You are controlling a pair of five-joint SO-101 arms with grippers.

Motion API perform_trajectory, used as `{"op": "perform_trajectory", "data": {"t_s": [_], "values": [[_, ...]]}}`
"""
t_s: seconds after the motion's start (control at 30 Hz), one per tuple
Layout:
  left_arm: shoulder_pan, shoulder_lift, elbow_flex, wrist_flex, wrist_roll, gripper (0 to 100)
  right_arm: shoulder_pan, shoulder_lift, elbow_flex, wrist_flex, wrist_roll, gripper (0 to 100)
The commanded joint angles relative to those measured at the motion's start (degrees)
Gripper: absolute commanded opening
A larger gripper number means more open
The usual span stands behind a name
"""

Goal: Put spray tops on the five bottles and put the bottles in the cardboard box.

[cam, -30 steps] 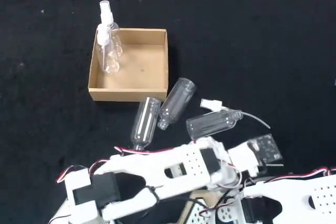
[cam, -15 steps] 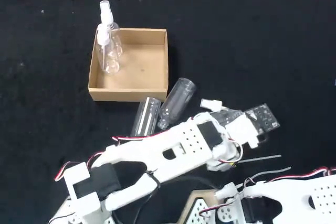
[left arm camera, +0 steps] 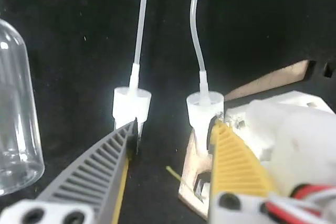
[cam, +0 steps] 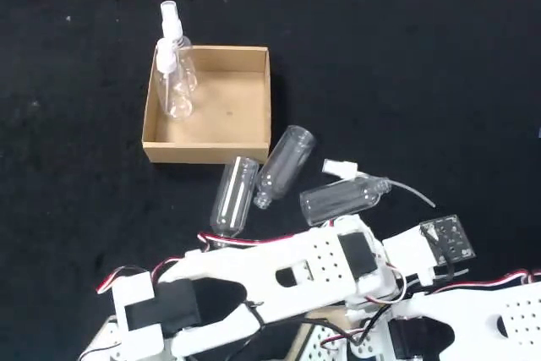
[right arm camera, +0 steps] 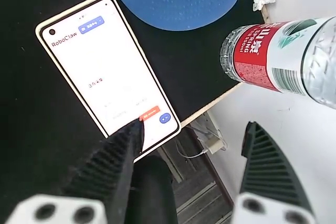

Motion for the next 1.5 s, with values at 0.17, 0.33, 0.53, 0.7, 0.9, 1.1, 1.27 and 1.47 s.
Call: {"op": "perform_trajectory", "data": {"t_s": [0.17, 0.33, 0.53, 0.7, 0.9, 1.1, 1.27, 1.47], "values": [[1.1, -0.5, 4.9, -5.4, 0.4, 21, -0.9, -0.6, -3.4, 1.5, -0.1, 27.2], [-0.4, 0.7, 6.0, -6.7, 0.3, 21, -1.3, -0.6, -3.4, 1.5, -0.1, 27.2], [-4.8, 1.1, 5.3, -6.8, 0.3, 21, -1.1, -0.6, -3.4, 1.5, -0.1, 27.2], [-7.9, -0.8, 3.0, -6.9, 0.3, 21, -1.0, -0.6, -3.4, 1.5, -0.1, 27.2], [-10.6, -1.6, 1.5, -5.8, 0.6, 21, -0.8, -0.6, -3.4, 1.5, -0.1, 27.2], [-4.6, -4.6, -4.2, 2.2, 0.7, 21, -0.8, -0.6, -3.4, 1.5, -0.1, 27.2], [-0.1, -3.3, -3.9, 2.0, 0.8, 21, -0.8, -0.6, -3.4, 1.5, -0.1, 27.2], [0.0, 1.7, -4.2, -2.0, 3.9, 21, -0.8, -0.6, -3.4, 1.5, -0.2, 27.2]]}}
